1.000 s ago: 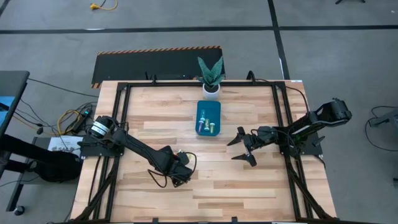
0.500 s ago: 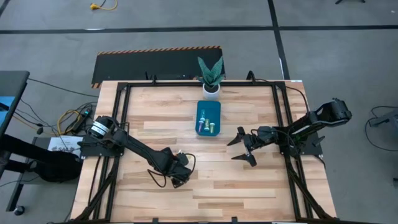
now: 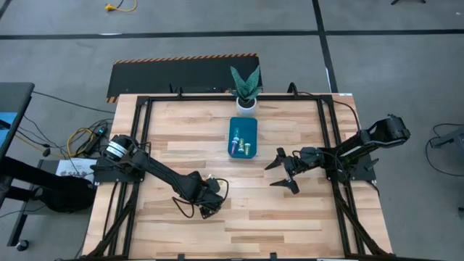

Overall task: Pick and place pill bottles into a basket
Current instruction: Put the blue pill bottle into the bin

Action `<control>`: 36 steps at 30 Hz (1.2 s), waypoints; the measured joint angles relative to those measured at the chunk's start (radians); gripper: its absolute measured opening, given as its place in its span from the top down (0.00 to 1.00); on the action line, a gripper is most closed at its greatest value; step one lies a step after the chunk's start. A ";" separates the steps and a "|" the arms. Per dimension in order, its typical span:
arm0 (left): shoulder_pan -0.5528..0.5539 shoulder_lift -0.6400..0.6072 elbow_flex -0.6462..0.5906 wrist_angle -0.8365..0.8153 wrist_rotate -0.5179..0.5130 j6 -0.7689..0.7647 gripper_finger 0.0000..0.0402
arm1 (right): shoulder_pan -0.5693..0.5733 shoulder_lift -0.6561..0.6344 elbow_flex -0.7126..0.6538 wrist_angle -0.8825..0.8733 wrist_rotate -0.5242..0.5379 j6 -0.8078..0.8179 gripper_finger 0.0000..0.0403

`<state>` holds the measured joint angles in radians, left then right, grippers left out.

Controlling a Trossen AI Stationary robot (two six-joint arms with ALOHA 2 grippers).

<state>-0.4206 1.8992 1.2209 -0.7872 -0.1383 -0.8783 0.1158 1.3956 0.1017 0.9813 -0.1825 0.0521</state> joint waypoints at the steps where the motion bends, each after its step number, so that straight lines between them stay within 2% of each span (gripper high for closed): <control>1: 0.000 0.000 0.000 0.000 0.000 0.000 0.14 | 0.000 0.000 0.000 0.000 0.000 0.000 0.19; 5: 0.000 0.000 0.000 0.000 0.000 0.000 0.18 | 0.000 0.000 0.000 0.000 0.000 0.000 0.19; 12: 0.000 -0.001 0.000 -0.002 0.000 0.000 0.32 | 0.000 0.000 0.000 0.001 0.000 0.000 0.19; 17: 0.000 -0.009 0.004 -0.014 -0.001 0.000 0.29 | 0.000 0.000 0.000 0.002 0.000 0.000 0.19; 20: -0.002 -0.009 0.040 -0.079 -0.025 0.008 0.25 | 0.000 0.000 0.003 0.003 0.000 0.000 0.19; 23: -0.008 -0.009 0.085 -0.162 -0.071 0.021 0.24 | 0.000 0.000 0.013 0.003 0.000 0.000 0.19; 30: -0.007 -0.009 0.197 -0.352 -0.189 0.075 0.36 | 0.000 0.000 0.023 0.001 0.000 0.000 0.19; 36: 0.009 -0.009 0.225 -0.367 -0.205 0.085 0.47 | 0.000 0.000 0.023 0.000 0.000 0.000 0.19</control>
<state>-0.4112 1.8900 1.4460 -1.1539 -0.3432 -0.7937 0.1162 1.3956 0.1246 0.9813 -0.1829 0.0521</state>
